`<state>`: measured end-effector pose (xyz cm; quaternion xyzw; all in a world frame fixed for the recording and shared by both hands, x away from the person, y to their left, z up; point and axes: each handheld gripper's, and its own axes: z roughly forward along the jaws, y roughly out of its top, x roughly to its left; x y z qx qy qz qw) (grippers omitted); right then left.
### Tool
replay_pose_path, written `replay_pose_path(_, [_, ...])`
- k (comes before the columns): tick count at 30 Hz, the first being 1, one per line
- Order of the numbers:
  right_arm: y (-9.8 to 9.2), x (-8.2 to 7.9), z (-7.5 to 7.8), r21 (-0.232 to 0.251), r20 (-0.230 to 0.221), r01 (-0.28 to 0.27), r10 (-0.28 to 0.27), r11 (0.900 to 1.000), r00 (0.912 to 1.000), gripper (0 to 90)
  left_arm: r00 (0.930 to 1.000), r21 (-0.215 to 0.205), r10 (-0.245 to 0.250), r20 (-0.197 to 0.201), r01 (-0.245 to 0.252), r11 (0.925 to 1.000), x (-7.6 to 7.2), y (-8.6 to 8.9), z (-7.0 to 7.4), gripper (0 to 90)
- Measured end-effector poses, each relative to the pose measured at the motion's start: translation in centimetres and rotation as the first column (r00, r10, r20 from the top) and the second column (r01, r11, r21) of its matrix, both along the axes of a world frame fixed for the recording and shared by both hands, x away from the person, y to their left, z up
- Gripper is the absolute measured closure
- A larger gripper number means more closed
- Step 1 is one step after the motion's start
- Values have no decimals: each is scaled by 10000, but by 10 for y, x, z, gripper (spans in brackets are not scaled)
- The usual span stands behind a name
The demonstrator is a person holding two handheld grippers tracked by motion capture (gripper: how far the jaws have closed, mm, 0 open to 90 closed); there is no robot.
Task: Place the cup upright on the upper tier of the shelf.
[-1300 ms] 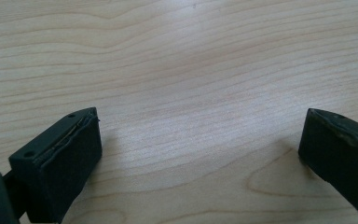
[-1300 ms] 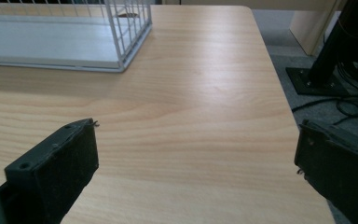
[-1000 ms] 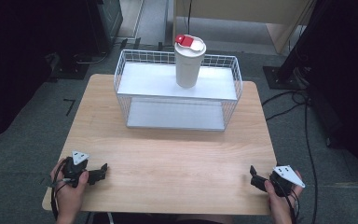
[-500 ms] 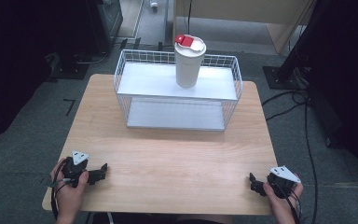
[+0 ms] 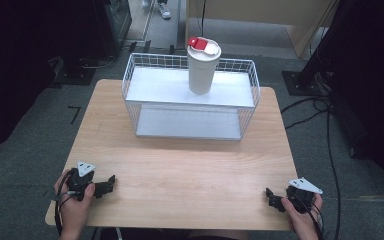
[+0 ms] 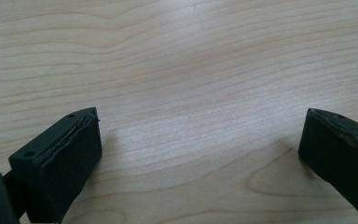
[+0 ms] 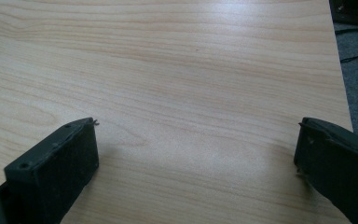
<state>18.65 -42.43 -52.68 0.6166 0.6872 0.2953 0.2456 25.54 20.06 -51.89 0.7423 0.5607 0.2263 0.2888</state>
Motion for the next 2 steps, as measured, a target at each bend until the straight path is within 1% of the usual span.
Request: replay_pose_path(2, [0, 0, 0, 8, -8, 18, -18, 10000, 10000, 0, 10000, 1, 5, -2, -5, 10000, 0, 0, 0, 0])
